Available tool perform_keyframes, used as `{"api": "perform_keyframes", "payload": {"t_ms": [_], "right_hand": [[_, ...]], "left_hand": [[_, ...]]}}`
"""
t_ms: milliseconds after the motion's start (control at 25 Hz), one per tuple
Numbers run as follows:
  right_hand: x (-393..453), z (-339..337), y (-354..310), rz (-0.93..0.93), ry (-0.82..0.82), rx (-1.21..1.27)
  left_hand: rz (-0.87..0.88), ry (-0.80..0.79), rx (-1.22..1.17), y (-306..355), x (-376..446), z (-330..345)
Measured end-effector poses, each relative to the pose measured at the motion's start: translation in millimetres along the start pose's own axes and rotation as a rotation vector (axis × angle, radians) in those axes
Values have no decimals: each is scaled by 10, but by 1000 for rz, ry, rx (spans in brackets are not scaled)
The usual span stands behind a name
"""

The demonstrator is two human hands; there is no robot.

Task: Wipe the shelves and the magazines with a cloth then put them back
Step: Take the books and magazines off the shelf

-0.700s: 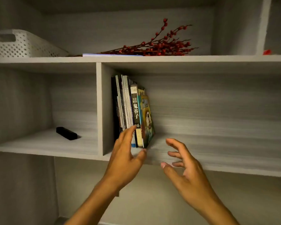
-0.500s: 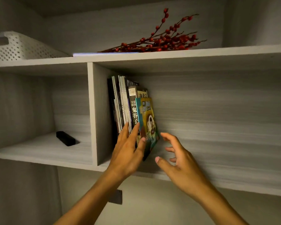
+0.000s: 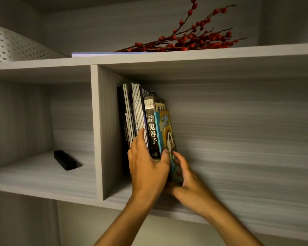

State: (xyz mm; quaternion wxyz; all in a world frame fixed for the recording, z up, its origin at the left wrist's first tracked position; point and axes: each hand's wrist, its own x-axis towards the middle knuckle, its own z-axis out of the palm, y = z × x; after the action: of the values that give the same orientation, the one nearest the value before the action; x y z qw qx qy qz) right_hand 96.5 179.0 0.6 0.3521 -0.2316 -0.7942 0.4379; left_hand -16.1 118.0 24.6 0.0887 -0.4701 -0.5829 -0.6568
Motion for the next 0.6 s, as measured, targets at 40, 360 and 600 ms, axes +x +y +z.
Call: {"api": "perform_keyframes", "payload": {"t_ms": [40, 360, 600], "right_hand": [[3, 33, 29, -10, 1, -22], [81, 33, 130, -46, -43, -72], [82, -42, 95, 39, 78, 15]], "left_hand": [[-7, 10, -11, -9, 13, 8], [-245, -148, 18, -106, 269, 288], [-247, -47, 143, 87, 253, 150]]}}
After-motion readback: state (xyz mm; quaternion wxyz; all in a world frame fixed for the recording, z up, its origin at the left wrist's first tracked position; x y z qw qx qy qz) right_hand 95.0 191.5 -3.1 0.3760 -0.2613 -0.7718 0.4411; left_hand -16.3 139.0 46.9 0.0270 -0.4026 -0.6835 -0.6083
